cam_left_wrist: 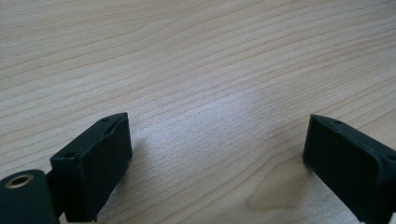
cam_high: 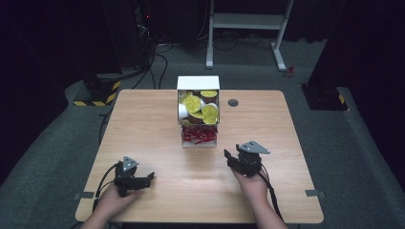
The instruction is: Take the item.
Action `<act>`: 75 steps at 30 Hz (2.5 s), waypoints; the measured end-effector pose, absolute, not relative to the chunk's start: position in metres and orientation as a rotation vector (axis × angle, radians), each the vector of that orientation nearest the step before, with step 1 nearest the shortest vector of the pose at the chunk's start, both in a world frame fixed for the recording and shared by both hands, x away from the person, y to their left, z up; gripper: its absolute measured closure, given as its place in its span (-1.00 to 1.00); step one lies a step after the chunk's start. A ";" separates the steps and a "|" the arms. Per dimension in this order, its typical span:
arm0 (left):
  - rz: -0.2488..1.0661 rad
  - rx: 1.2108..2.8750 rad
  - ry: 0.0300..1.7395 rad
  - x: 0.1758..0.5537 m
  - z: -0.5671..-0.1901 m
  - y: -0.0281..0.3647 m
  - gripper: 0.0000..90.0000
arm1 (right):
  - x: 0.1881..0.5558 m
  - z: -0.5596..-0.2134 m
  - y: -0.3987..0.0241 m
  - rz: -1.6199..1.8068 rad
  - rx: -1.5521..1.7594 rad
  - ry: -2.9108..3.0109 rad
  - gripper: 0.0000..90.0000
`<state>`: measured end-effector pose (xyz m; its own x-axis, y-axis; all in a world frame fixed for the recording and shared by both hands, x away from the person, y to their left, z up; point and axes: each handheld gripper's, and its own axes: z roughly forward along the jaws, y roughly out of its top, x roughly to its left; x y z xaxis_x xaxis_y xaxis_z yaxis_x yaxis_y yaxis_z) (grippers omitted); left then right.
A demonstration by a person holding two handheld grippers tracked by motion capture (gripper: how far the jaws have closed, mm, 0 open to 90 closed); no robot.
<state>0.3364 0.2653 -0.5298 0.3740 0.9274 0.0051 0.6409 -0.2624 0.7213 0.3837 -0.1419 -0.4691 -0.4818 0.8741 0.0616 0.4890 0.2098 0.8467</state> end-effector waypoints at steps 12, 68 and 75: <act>0.579 2.004 1.348 0.336 -0.530 0.265 -0.82 | 0.393 -0.464 -0.133 1.191 1.238 2.060 0.09; 0.583 2.003 1.346 0.337 -0.530 0.265 -0.81 | 0.435 -0.445 -0.105 1.240 1.243 2.051 0.30; 0.583 2.004 1.347 0.336 -0.530 0.265 -0.81 | 0.439 -0.444 -0.101 1.231 1.244 2.047 0.28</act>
<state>0.3365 0.2652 -0.5298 0.3742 0.9273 0.0077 0.6403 -0.2643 0.7212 0.4390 -0.1009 -0.4436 -0.4953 0.8658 0.0718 0.4694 0.1972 0.8607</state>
